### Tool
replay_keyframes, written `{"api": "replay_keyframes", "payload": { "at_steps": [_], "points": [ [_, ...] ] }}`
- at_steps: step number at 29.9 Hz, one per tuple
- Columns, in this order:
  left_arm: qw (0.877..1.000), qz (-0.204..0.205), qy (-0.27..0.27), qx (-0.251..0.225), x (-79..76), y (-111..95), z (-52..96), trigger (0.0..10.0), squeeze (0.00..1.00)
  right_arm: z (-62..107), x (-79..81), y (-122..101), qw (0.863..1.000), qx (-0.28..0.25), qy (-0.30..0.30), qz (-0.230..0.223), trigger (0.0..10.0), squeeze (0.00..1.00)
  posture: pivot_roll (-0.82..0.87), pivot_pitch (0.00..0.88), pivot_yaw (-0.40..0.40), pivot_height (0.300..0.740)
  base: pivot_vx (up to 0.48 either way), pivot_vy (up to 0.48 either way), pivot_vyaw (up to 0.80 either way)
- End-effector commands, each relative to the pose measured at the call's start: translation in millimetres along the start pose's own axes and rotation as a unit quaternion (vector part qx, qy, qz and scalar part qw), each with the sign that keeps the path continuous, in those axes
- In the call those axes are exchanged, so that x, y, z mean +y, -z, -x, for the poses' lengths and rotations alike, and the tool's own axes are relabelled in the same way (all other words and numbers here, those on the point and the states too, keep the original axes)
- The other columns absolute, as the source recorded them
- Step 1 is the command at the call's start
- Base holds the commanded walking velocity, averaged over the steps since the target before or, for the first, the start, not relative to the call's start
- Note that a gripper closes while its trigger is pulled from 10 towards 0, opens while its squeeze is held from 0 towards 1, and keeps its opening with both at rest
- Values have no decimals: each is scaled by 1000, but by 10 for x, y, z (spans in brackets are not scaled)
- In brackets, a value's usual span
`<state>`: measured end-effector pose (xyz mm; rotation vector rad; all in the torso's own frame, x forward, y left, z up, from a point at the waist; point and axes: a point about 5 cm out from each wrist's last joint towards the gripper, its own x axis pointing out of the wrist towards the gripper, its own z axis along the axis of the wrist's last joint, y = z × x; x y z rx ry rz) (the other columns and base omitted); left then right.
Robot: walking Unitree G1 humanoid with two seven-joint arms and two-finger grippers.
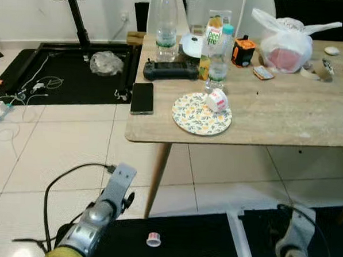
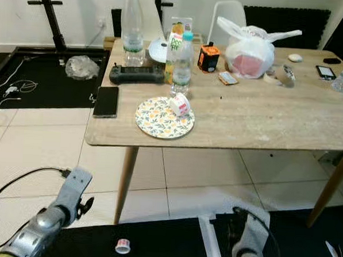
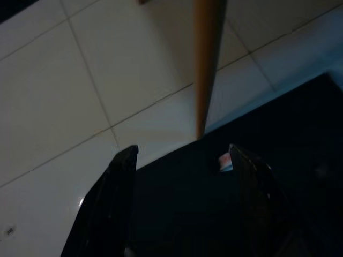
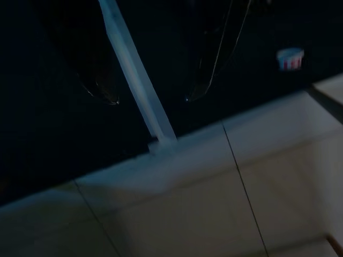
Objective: Restocking fridge
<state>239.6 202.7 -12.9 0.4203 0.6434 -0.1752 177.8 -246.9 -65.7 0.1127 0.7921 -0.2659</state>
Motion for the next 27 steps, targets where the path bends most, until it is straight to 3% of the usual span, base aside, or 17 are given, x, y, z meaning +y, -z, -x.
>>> {"api": "replay_keyframes", "payload": {
  "at_steps": [1, 2, 3, 7, 9, 12, 14, 21, 27],
  "points": [
    [994, -95, 12, 53, -111, 404, 77, 10000, 0, 44, 3, 137, 999, 6, -19, 35, 10000, 0, 48, 38, -43, 740, 0, 0, 0],
    [994, -95, 12, 53, -111, 404, 77, 10000, 0, 44, 3, 137, 999, 6, -19, 35, 10000, 0, 48, 38, -43, 740, 0, 0, 0],
    [988, -128, 30, 79, -156, 622, 148, 10000, 0, 71, 60, 231, 996, 15, -44, 74, 10000, 0, 48, 34, -43, 740, 0, 0, 0],
    [988, -114, 34, 100, -158, 768, 199, 10000, 0, 85, 92, 306, 995, 27, -55, 78, 10000, 0, 52, 33, -43, 740, 0, 0, 0],
    [984, -104, 19, 145, -77, 1024, 296, 10000, 0, 103, 105, 413, 993, 52, -51, 90, 10000, 0, 69, 24, -42, 740, 0, 0, 0],
    [982, -101, 13, 158, -40, 1100, 329, 10000, 0, 113, 109, 455, 992, 62, -51, 101, 10000, 0, 70, 23, -41, 740, 0, 0, 0],
    [973, -140, 11, 183, 31, 1250, 419, 10000, 0, 140, 110, 540, 987, 83, -59, 127, 10000, 0, 72, 10, -25, 740, 0, 0, 0],
    [958, -188, 24, 215, 82, 1456, 547, 10000, 0, 185, 47, 641, 984, 100, -49, 139, 10000, 0, 67, 1, -12, 740, 0, 0, 0],
    [959, -180, 20, 218, 87, 1473, 546, 10000, 0, 215, 42, 716, 979, 115, -52, 163, 10000, 0, 57, 0, -18, 740, 0, 0, 0]
  ]
}}
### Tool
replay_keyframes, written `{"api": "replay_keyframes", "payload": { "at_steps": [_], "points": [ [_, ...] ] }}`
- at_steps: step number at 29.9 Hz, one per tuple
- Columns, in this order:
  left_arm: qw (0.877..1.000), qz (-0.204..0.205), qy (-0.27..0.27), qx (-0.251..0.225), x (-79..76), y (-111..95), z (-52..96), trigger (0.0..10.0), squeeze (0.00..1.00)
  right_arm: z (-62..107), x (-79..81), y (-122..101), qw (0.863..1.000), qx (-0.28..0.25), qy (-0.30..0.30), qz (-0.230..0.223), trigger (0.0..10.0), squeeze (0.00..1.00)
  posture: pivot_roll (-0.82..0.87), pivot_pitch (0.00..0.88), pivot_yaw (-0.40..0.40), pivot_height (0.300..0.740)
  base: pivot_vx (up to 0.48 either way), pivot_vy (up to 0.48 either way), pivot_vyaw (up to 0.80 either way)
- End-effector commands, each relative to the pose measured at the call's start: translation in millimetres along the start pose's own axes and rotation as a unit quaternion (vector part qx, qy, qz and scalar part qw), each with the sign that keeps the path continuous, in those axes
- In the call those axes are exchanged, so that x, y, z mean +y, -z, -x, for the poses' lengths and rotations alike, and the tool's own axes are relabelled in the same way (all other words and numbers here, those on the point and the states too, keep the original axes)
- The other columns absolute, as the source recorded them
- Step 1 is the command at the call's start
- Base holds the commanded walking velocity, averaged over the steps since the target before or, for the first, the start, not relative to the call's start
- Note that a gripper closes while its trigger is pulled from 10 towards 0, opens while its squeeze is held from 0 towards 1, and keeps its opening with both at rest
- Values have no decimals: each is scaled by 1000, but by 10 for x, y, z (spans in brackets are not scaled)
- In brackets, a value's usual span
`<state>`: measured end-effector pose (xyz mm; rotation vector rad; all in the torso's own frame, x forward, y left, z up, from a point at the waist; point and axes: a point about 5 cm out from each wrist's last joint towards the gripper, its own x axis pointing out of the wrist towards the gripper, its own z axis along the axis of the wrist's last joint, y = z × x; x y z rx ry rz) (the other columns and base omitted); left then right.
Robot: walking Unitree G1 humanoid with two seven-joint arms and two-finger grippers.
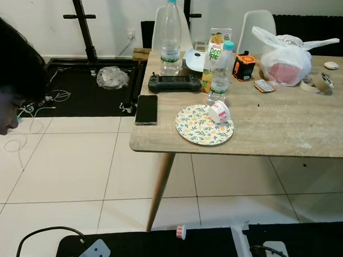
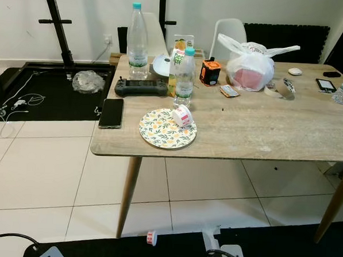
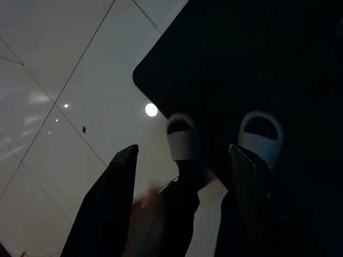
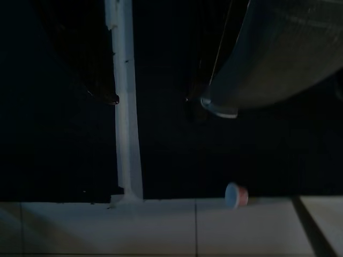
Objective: Restocking fridge
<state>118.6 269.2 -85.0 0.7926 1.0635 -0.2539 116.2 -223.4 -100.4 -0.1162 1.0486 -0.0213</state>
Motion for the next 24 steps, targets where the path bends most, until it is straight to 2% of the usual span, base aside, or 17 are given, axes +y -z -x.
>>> {"api": "replay_keyframes", "payload": {
  "at_steps": [1, 8, 9, 10, 12, 14, 15, 18, 19, 20, 23, 24],
  "points": [
    [1000, -3, -8, 2, 52, 23, 1, 10000, 0, 4, -8, 8, 1000, -1, 1, 6, 10000, 0, 47, 0, -18, 740, 0, 0, 0],
    [1000, -9, -4, -20, -7, -147, -46, 10000, 0, -6, -79, -76, 1000, -14, 11, 4, 10000, 0, 39, 0, -25, 740, 0, 0, 0],
    [1000, -9, -4, -19, -10, -156, -50, 10000, 0, -12, -104, -121, 1000, -23, 17, -9, 10000, 0, 40, 0, -26, 740, 0, 0, 0],
    [1000, -9, -4, -17, -15, -159, -54, 10000, 0, -29, -161, -271, 997, -53, 33, -39, 10000, 0, 40, 0, -26, 740, 0, 0, 0],
    [1000, -9, -4, -16, -17, -158, -55, 10000, 0, -36, -191, -355, 995, -70, 41, -53, 10000, 0, 40, 0, -26, 740, 0, 0, 0],
    [1000, -12, -2, -9, -28, -118, -49, 10000, 0, -42, -314, -650, 983, -125, 78, -107, 10000, 0, 33, 0, -26, 740, 0, 0, 0],
    [1000, -13, -1, -3, -32, -85, -43, 10000, 0, -35, -387, -833, 972, -159, 95, -145, 10000, 0, 33, 0, -26, 740, 0, 0, 0],
    [1000, -14, 0, 7, -40, -26, -31, 10000, 0, 2, -499, -1229, 946, -225, 111, -205, 10000, 0, 35, 0, -25, 740, 0, 0, 0],
    [1000, -15, 0, 9, -48, -13, -28, 10000, 0, 13, -513, -1329, 942, -239, 110, -207, 10000, 0, 38, 0, -29, 740, 0, 0, 0],
    [1000, -15, 0, 9, -48, -13, -28, 10000, 0, 13, -513, -1329, 942, -239, 110, -207, 10000, 0, 38, 0, -29, 740, 0, 0, 0],
    [1000, -12, 0, 15, -68, 21, -20, 10000, 0, 59, -537, -1611, 930, -280, 111, -211, 10000, 0, 51, 0, -36, 740, 0, 0, 0],
    [1000, -12, 0, 15, -68, 21, -20, 10000, 0, 59, -537, -1611, 930, -280, 111, -211, 10000, 0, 51, 0, -36, 740, 0, 0, 0]
  ]
}}
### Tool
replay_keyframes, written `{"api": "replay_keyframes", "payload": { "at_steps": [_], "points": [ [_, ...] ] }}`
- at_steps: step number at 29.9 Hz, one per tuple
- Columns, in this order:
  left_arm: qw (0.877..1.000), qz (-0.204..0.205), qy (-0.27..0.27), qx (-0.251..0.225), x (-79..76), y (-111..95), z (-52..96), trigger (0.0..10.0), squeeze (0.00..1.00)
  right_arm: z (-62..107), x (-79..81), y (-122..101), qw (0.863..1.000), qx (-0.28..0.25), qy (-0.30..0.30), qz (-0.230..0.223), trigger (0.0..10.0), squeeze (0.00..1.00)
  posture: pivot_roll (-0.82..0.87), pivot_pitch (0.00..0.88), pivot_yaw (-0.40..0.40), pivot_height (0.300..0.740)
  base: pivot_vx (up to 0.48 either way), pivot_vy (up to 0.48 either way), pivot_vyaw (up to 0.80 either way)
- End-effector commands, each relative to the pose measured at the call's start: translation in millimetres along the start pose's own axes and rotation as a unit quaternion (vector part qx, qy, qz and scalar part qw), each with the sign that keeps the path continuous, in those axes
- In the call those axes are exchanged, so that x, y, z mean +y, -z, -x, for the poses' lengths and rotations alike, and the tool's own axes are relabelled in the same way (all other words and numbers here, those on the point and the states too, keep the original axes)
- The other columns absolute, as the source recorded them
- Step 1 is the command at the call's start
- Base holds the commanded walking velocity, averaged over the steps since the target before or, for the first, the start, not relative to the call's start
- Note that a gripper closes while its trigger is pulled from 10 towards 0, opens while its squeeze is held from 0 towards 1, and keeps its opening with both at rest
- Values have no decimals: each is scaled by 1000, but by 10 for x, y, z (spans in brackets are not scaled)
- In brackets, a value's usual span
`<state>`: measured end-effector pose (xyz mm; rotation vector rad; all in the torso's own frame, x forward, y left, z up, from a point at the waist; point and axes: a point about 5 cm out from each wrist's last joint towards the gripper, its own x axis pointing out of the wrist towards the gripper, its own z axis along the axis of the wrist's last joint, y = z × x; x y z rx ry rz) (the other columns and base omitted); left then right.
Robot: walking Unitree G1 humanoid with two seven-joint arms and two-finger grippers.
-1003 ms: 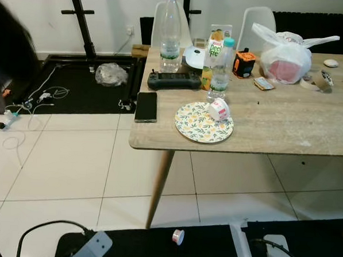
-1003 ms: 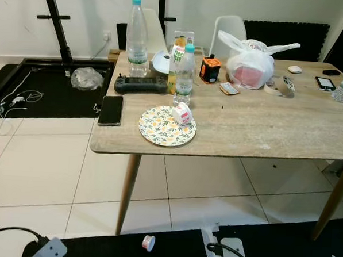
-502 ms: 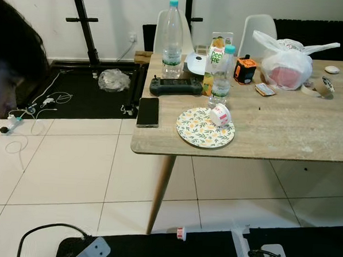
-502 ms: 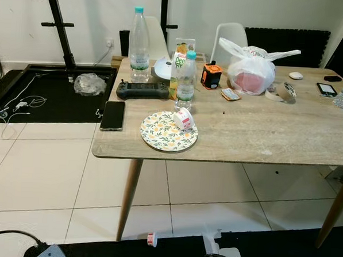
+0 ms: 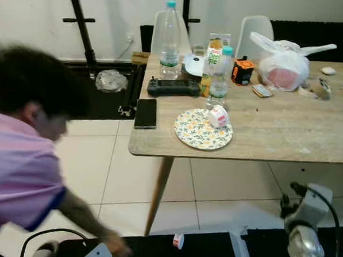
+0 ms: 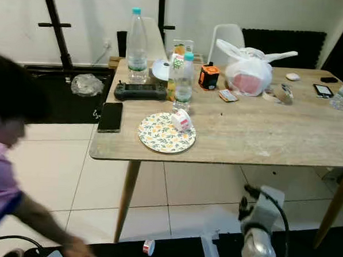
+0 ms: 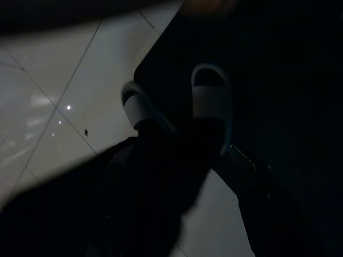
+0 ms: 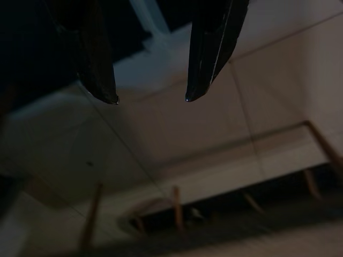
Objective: Restocking fridge
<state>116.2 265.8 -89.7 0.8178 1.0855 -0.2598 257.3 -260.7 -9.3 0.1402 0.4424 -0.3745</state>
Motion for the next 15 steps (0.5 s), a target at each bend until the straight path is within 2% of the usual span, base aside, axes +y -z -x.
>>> {"api": "replay_keyframes", "payload": {
  "at_steps": [1, 3, 6, 15],
  "points": [
    [1000, 3, -1, 4, -15, 20, 4, 10000, 0, -16, 4, -64, 1000, -16, 7, -15, 10000, 0, 50, 0, -37, 740, 0, 0, 0],
    [1000, 5, -1, 5, -28, 23, 5, 10000, 0, -47, 55, -155, 999, -32, 1, -23, 10000, 0, 50, 0, -39, 740, 0, 0, 0],
    [1000, 4, 1, 6, -45, 29, 7, 10000, 0, -49, 110, -158, 999, -34, -8, -15, 10000, 0, 50, 0, -41, 740, 0, 0, 0],
    [1000, 4, 2, 10, -61, 57, 14, 10000, 0, 26, 152, 75, 1000, 1, -8, -22, 10000, 0, 58, 0, -42, 740, 0, 0, 0]
  ]
}}
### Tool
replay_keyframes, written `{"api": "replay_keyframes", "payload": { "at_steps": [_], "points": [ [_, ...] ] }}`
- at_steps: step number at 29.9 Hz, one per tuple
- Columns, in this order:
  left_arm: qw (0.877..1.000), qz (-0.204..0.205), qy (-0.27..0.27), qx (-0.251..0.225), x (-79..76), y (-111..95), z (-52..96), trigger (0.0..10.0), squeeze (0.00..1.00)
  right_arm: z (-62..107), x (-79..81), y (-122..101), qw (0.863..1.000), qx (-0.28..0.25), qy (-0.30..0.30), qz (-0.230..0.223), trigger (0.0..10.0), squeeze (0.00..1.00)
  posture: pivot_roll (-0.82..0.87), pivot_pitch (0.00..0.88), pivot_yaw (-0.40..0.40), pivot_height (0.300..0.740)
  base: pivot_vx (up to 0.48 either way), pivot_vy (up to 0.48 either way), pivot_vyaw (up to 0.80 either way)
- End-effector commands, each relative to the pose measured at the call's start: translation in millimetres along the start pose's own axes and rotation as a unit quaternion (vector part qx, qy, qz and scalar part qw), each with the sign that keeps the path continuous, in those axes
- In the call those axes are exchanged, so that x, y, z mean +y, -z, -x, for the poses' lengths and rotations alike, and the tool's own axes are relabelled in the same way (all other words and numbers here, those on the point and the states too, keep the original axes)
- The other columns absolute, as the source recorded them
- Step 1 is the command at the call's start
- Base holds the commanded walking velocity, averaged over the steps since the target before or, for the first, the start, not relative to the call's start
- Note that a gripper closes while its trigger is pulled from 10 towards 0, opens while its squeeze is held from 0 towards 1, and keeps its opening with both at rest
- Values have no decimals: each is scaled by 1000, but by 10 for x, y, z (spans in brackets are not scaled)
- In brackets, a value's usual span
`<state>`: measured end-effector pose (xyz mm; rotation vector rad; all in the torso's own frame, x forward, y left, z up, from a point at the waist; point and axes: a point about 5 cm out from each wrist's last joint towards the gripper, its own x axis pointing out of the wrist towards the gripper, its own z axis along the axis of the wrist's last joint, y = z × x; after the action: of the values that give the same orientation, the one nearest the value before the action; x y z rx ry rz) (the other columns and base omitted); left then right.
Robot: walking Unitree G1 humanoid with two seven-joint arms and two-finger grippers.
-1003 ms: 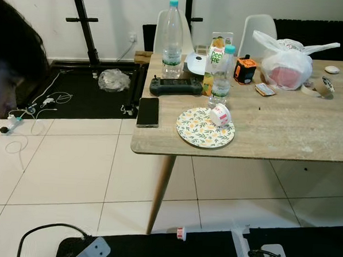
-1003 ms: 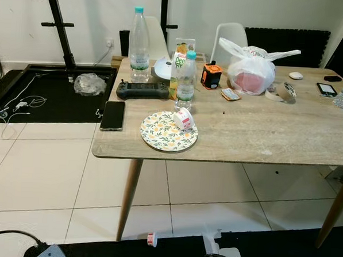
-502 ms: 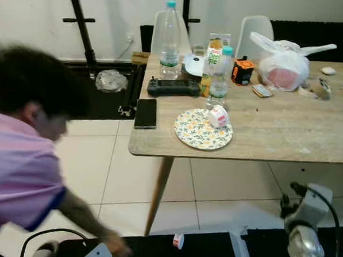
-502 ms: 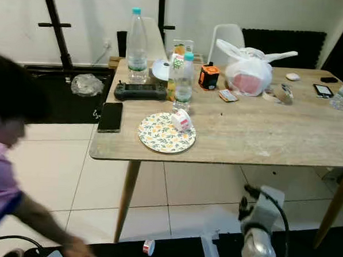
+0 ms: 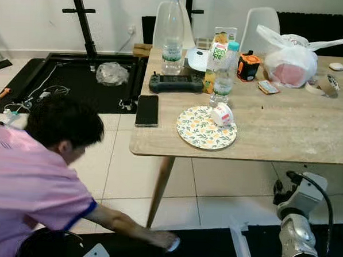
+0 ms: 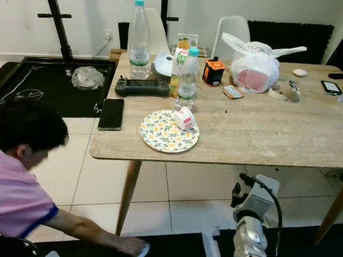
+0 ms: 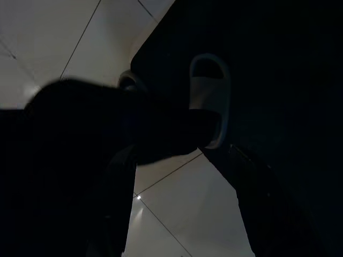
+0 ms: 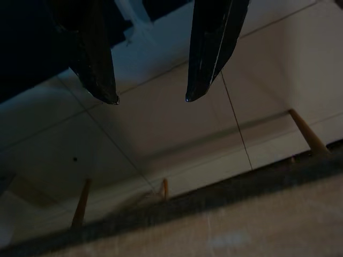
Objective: Restocking fridge
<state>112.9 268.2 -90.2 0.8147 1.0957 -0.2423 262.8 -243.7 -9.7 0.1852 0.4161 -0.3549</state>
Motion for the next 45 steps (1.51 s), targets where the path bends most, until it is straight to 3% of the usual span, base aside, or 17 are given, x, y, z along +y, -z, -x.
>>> {"api": "replay_keyframes", "payload": {
  "at_steps": [1, 13, 14, 15, 19, 20, 21, 23, 25, 26, 27, 31, 37, 40, 43, 44, 45],
  "points": [
    [1000, -1, 5, 4, -52, 22, 7, 10000, 0, 26, -23, 68, 1000, 10, 8, -2, 10000, 0, 59, 0, -40, 740, 0, 0, 0],
    [1000, -1, -1, 6, -10, 37, 8, 10000, 0, -77, 29, -242, 999, -44, 16, -12, 10000, 0, 72, 0, -40, 740, 0, 0, 0],
    [1000, -1, 0, 5, -9, 37, 8, 10000, 0, -144, 26, -571, 994, -102, 32, -21, 10000, 0, 67, 0, -36, 740, 0, 0, 0],
    [1000, -1, 0, 5, -9, 37, 8, 10000, 0, -144, 26, -571, 994, -102, 32, -21, 10000, 0, 67, 0, -36, 740, 0, 0, 0],
    [1000, -5, 1, 5, 1, 38, 7, 10000, 0, -186, 22, -1267, 972, -214, 68, -71, 10000, 0, 68, 0, -30, 740, 0, 0, 0],
    [1000, -5, 0, 5, 8, 38, 7, 10000, 0, -118, 116, -1704, 953, -291, 46, -74, 10000, 0, 60, 0, -24, 740, 0, 0, 0],
    [1000, -5, 0, 5, 8, 38, 7, 10000, 0, -118, 116, -1704, 953, -291, 46, -74, 10000, 0, 60, 0, -24, 740, 0, 0, 0],
    [1000, -7, 0, 4, 18, 36, 6, 10000, 0, 197, 359, -2518, 898, -433, -15, -78, 10000, 0, 55, 0, -19, 740, 0, 0, 0],
    [1000, -13, 0, 1, 26, 22, 3, 10000, 0, 674, 607, -3193, 826, -556, -78, -43, 10000, 0, 52, 0, -21, 740, 0, 0, 0],
    [1000, -13, 0, 1, 26, 22, 3, 10000, 0, 674, 607, -3193, 826, -556, -78, -43, 10000, 0, 52, 0, -21, 740, 0, 0, 0],
    [1000, -13, -1, 0, 32, 11, 0, 10000, 0, 972, 738, -3467, 781, -617, -103, -9, 10000, 0, 54, 0, -22, 740, 0, 0, 0],
    [1000, -12, -1, 0, 28, 2, -3, 10000, 0, 1087, 832, -3520, 764, -635, -116, 2, 10000, 0, 56, 0, -22, 740, 0, 0, 0],
    [1000, -13, 3, 2, 2, 5, -1, 10000, 0, 1060, 881, -3386, 778, -616, -120, 20, 10000, 0, 56, 0, -22, 740, 0, 0, 0],
    [1000, -14, 3, 3, -2, 17, 2, 10000, 0, 1180, 903, -3415, 758, -637, -115, 74, 10000, 0, 63, 2, -13, 740, 0, 0, 0],
    [1000, -18, 3, 7, 2, 45, 7, 10000, 0, 1380, 989, -3500, 721, -669, -112, 143, 10000, 0, 59, 1, -12, 740, 0, 0, 0],
    [1000, -18, 3, 7, 2, 45, 7, 10000, 0, 1380, 989, -3500, 721, -669, -112, 143, 10000, 0, 59, 1, -12, 740, 0, 0, 0],
    [1000, -15, 0, 8, 18, 57, 9, 10000, 0, 1558, 1049, -3594, 671, -705, -97, 207, 10000, 0, 62, 6, -1, 740, 0, 0, 0]
  ]
}}
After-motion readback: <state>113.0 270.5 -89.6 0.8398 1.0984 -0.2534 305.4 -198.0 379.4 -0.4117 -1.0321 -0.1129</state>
